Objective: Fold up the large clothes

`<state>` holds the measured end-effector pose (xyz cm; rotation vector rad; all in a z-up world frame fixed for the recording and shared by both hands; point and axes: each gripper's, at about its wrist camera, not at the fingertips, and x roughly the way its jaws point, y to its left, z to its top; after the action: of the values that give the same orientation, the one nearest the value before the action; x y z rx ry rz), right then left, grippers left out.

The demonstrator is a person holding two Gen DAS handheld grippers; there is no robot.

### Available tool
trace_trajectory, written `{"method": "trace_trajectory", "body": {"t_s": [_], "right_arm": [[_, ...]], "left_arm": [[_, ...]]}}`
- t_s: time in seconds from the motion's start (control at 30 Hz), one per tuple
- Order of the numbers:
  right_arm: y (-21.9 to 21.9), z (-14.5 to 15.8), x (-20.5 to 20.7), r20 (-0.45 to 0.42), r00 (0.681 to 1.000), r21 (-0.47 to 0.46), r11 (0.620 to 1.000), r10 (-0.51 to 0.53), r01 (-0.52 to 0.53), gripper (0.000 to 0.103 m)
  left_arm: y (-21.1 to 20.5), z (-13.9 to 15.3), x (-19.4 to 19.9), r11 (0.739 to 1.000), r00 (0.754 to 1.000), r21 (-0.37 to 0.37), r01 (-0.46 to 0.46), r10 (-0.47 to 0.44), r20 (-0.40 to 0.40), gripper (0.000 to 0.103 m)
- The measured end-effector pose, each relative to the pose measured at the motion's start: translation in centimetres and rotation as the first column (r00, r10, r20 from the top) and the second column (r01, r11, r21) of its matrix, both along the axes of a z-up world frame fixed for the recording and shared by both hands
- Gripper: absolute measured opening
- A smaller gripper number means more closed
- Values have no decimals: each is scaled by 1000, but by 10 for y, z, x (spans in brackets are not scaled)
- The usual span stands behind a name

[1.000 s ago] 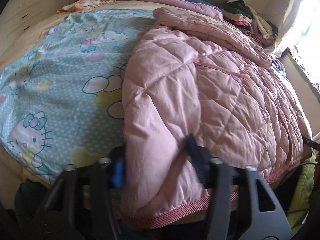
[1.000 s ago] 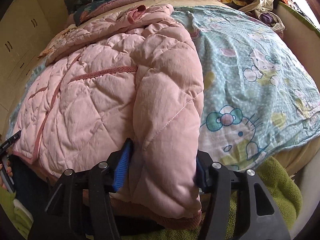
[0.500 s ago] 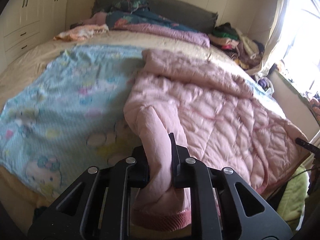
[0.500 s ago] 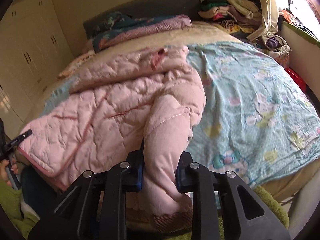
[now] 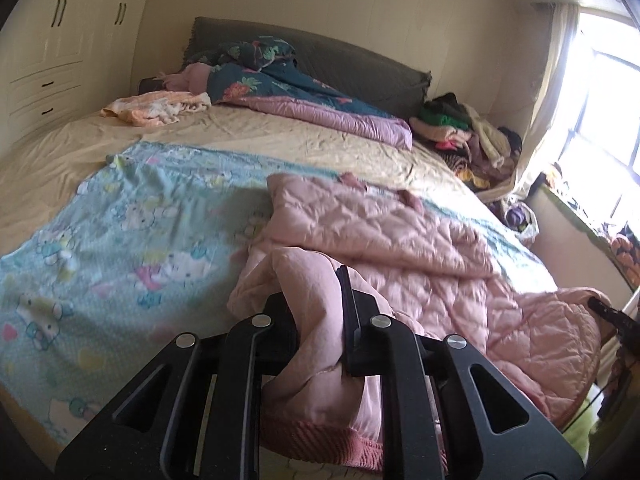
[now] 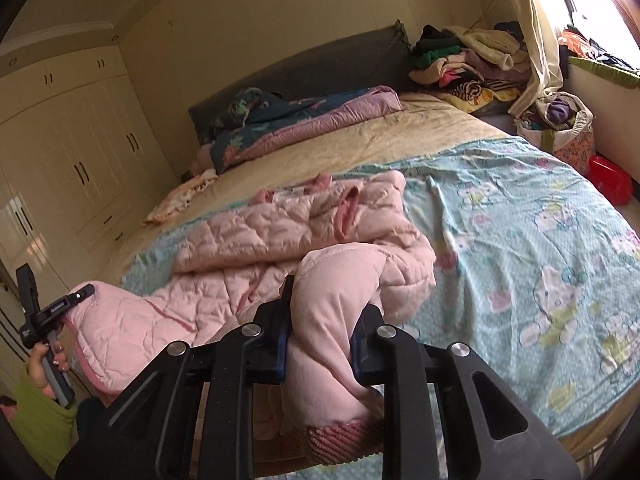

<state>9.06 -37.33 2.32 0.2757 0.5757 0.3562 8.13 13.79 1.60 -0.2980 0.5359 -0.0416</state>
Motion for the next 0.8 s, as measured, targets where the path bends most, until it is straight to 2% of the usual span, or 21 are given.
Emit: {"method": "trace_trajectory", "body": {"t_s": [0.37,0.57,0.8], "right_arm": [[-10,26,31,25,999,119,992,-47,43,20],[-10,39,53,5,998,172,983,-59,57,20],[-9,49,70,-5,998,183,981,-63,63,20]], "left_arm": [[8,32,34,999,997,-20,-47,48,55,8],[2,47,49,998,996,1,-63,63,70,9],[-4,57,64,997,994,30,-73,70,78,9]]}}
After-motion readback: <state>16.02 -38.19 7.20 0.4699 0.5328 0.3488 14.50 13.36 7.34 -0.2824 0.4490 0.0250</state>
